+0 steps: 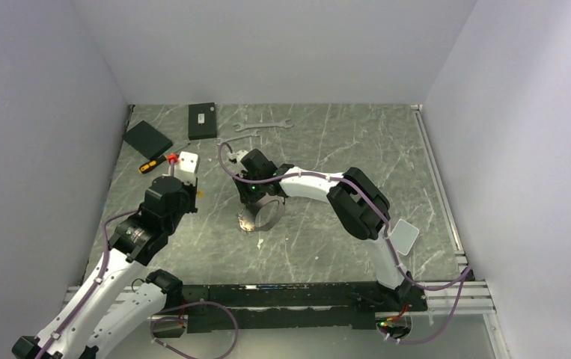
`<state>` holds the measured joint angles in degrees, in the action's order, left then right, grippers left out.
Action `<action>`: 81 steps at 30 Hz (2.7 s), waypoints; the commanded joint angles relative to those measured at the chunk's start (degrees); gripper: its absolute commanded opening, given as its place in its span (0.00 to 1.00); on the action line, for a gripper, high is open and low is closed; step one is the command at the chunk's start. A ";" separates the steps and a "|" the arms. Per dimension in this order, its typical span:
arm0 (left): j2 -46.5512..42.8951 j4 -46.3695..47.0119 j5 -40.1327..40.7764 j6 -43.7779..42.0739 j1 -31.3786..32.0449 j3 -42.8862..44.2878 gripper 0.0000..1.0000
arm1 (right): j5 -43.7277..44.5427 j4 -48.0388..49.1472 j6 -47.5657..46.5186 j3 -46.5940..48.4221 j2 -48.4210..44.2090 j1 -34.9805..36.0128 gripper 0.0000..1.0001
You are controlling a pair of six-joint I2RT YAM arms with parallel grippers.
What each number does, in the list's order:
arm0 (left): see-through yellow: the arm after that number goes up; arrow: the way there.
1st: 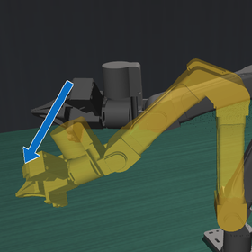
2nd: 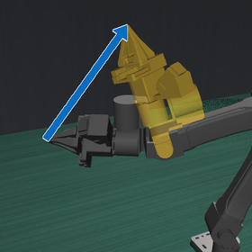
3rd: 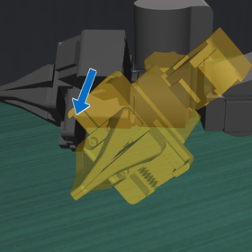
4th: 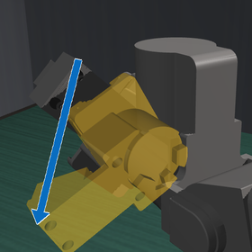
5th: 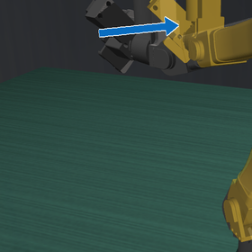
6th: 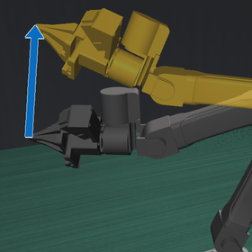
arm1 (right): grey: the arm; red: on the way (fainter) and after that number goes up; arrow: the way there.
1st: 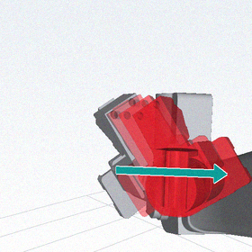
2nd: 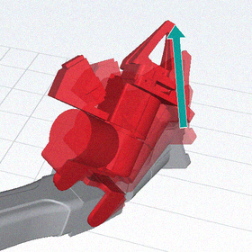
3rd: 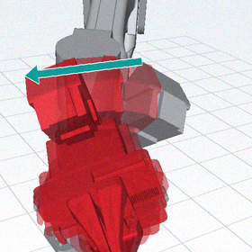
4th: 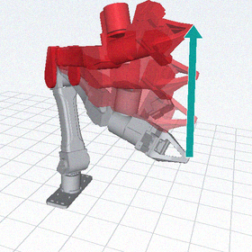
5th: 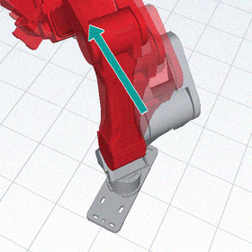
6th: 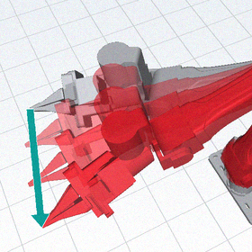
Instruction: Put the keys on the keyring
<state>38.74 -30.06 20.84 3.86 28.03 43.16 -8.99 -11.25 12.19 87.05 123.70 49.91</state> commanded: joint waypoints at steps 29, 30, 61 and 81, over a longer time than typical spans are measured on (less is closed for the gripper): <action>0.34 2.94 -4.06 -0.49 -1.31 1.26 0.00 | -1.05 3.34 -4.54 -8.21 -13.27 0.01 0.00; 0.09 3.12 -5.40 -0.51 -1.31 1.16 0.00 | -1.34 4.75 -4.60 -9.54 -14.63 0.02 0.00; 2.67 11.08 -33.31 -1.04 -1.58 0.51 0.00 | -9.90 26.84 -6.72 -32.97 -40.82 0.26 0.00; 15.03 11.17 -44.45 -8.60 -1.58 6.04 0.00 | -16.47 26.60 -5.94 -33.01 -43.78 0.54 0.00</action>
<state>52.62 -20.01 -20.34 -2.04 26.65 46.41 -23.11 10.59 5.61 53.39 81.65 50.30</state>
